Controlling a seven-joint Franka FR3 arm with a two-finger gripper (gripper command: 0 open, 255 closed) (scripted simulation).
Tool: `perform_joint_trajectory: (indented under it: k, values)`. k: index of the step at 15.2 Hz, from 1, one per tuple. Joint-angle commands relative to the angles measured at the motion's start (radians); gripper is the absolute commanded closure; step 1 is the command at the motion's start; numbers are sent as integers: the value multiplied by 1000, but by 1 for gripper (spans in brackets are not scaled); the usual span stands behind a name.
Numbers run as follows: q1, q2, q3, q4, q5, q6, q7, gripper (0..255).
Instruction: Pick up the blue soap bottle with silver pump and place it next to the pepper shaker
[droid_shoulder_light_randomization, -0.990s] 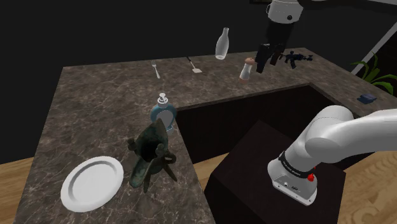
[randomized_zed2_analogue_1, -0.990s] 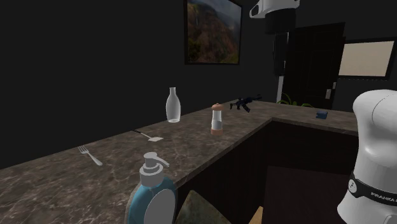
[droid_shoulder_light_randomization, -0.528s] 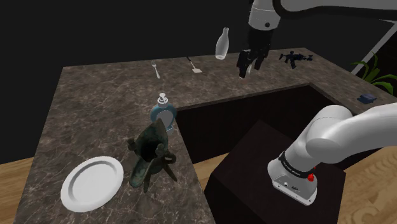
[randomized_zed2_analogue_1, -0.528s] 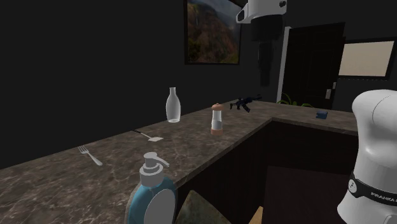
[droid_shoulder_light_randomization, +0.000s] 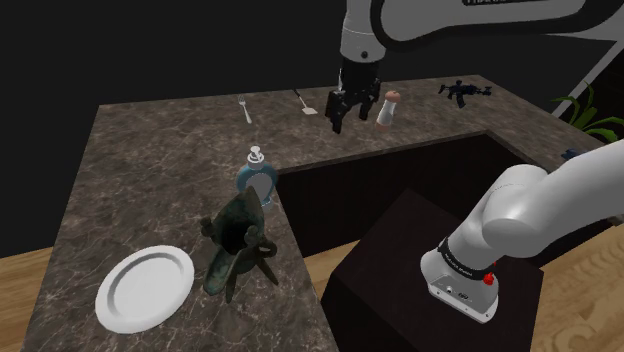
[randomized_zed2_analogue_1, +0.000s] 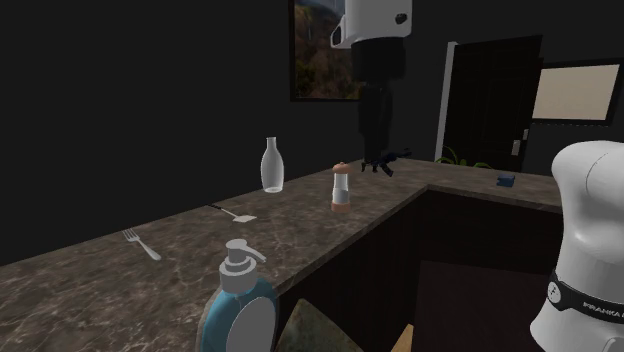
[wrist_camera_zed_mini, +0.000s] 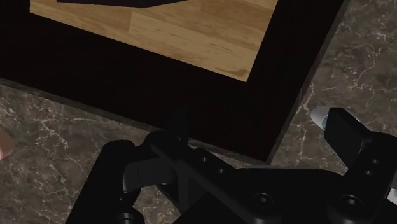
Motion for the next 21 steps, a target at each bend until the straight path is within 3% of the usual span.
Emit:
perform_joint_trajectory:
  k: [1,8,18,21]
  values:
    - [4,71,27,37,1,39,37,0]
    - [26,307,110,197,-34,128,174,0]
    - [101,674,170,534,-162,157,362,0]
    - [102,681,167,503,-166,195,365,0]
